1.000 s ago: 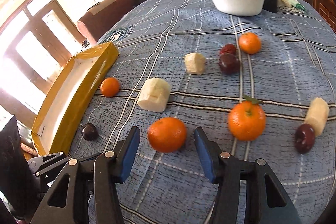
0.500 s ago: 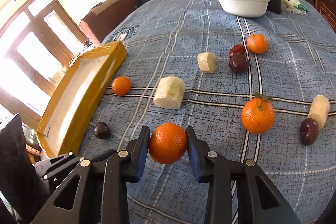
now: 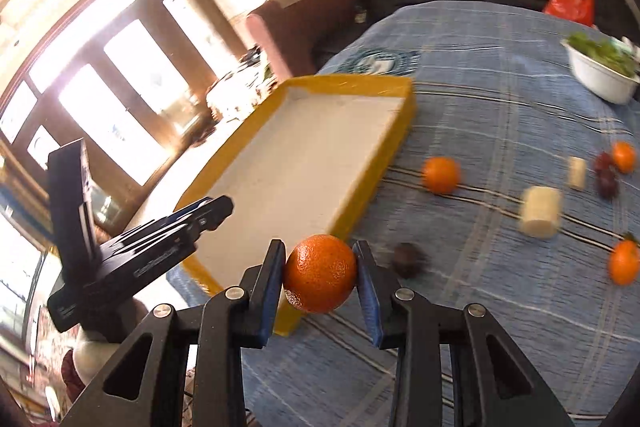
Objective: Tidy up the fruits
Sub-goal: 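Carry the plum into the tray and open the left tool while the right releases the mandarin there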
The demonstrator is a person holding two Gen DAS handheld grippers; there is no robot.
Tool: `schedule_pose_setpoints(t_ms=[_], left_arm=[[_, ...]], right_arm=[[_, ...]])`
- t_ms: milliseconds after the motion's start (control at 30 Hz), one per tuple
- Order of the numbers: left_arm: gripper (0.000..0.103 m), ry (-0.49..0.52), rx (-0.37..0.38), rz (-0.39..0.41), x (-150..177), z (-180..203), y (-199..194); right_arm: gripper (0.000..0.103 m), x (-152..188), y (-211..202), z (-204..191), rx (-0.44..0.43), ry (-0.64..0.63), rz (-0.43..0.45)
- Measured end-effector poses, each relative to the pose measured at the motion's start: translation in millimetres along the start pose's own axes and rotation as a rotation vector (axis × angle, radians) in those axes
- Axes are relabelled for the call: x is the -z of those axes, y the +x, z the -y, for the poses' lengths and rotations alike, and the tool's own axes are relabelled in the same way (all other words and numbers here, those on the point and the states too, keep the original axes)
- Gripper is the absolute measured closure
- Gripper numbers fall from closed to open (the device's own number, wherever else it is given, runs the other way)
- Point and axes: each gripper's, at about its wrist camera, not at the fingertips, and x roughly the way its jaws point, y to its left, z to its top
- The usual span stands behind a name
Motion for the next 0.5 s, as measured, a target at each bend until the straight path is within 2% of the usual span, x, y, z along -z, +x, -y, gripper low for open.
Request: schedule_pose_setpoints(t_ms=[133, 367, 500], left_arm=[[0.076, -0.040, -0.004, -0.023, 1, -20, 10], [0.074, -0.082, 0.023, -0.029, 3, -35, 12], [0.056, -0.106, 0.038, -0.017, 4, -43, 7]], right_arm=[[0.064, 1, 37, -31, -0.024, -0.048, -0.053], [0.064, 15, 92, -55, 0.017, -0.110, -0.143], [0.063, 16, 103, -59, 0.043, -0.127, -0.151]])
